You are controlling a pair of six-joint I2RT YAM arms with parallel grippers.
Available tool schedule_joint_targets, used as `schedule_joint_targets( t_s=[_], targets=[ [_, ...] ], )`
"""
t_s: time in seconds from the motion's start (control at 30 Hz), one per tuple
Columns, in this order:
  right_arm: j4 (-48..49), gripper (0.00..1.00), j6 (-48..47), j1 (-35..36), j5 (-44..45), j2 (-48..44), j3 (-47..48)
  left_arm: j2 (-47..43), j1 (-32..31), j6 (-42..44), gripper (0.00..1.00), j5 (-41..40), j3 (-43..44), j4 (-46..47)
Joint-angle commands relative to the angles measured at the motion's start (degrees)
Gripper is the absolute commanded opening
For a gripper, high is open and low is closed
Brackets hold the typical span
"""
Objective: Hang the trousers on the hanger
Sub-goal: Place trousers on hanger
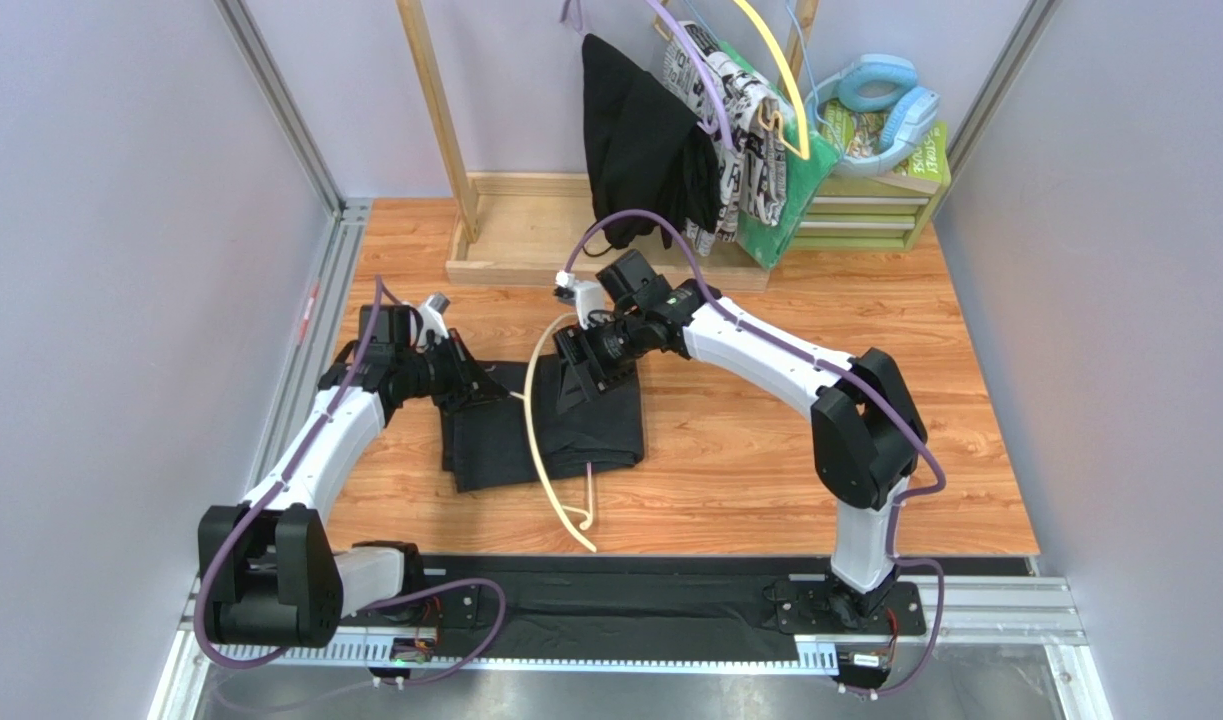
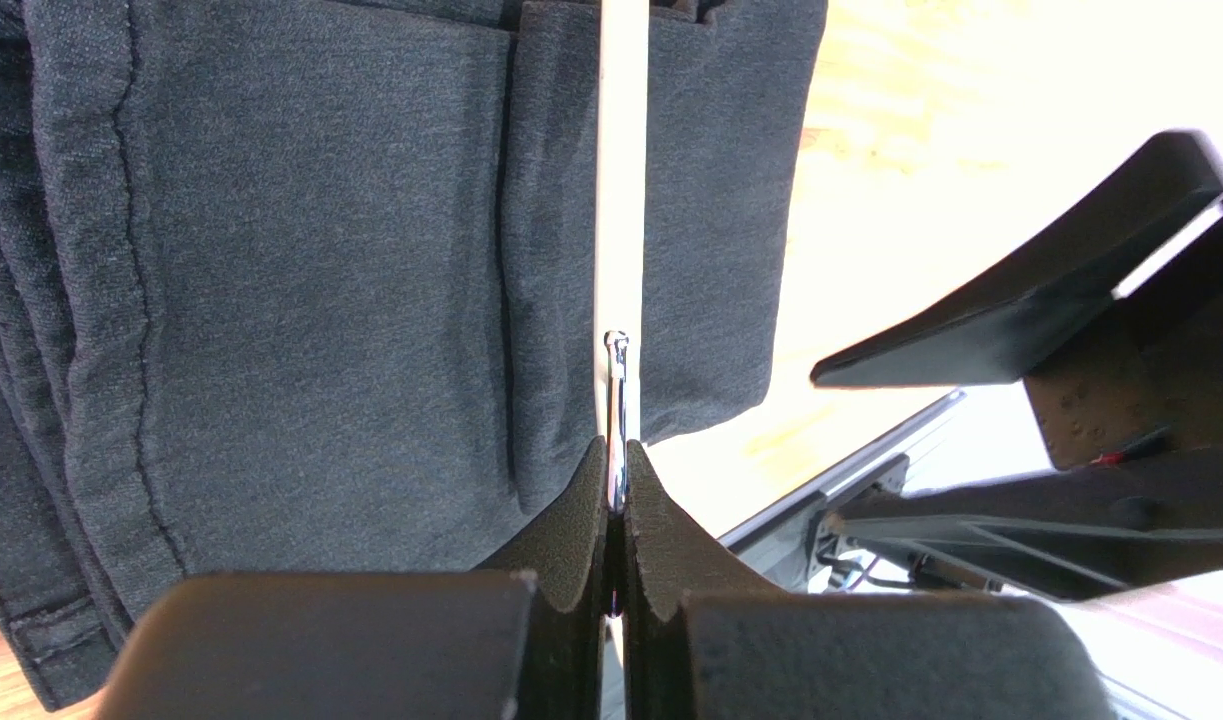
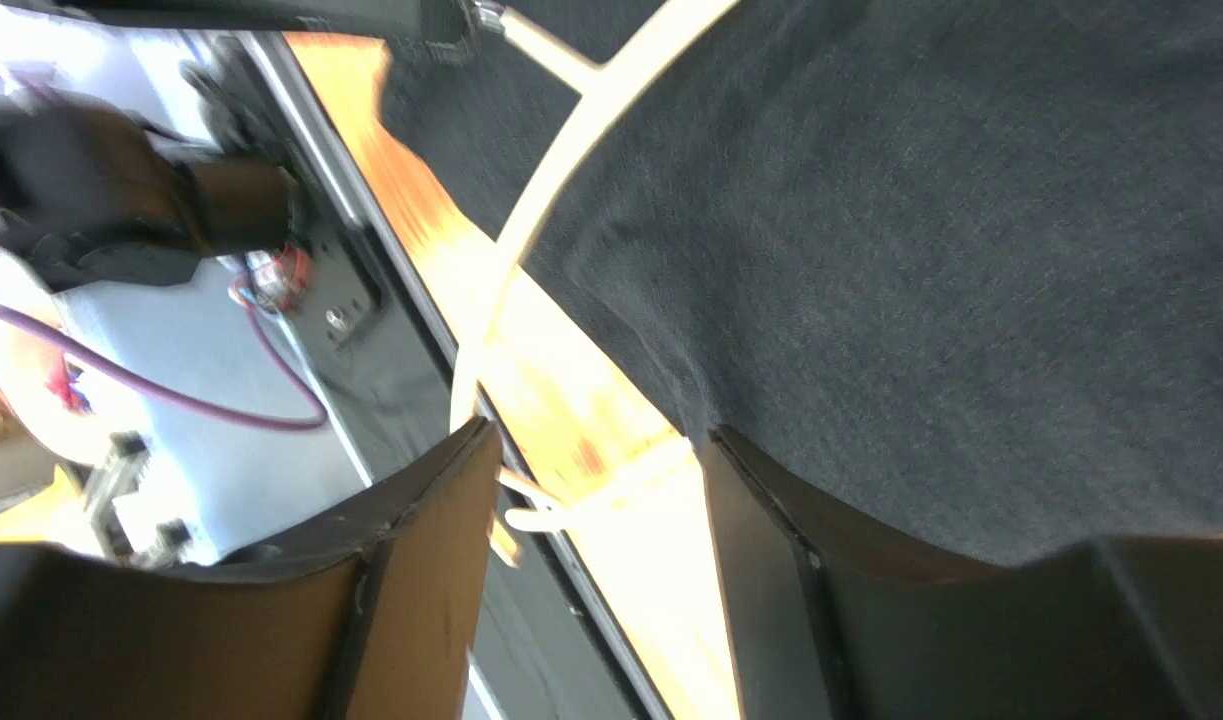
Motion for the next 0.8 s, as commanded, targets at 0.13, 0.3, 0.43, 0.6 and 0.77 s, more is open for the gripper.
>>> schedule_joint_targets(
  t_s=[0.13,0.3,0.43,0.6,0.77],
  targets=[
    [17.2,0.76,19.9,2.5,-0.4,2.4,-0.7,-0.2,-0.3,-5.6,0.00,-1.5,5.4,-2.5],
    [22.0,0.66,24.3,4.4,0.3,6.0,1.2,-0.3,-0.6,-5.6,0.00,-2.6,7.3,-4.9],
    [22.3,0.60,25.9,4.4,-1.3,10.2,3.9,-1.0,-0.6,-6.5,0.00,-2.8,7.6,-5.3],
    [26.1,0.12,28.4,4.3,-5.6,11.5,3.7,-1.6,-0.7,-6.8,0.00,-2.3,7.6,-5.3],
    [33.2,0.00,33.6,2.2,-11.0,8.6,-1.9,-6.4,1.3,-6.7,0.35,4.1,4.7,1.2]
  ],
)
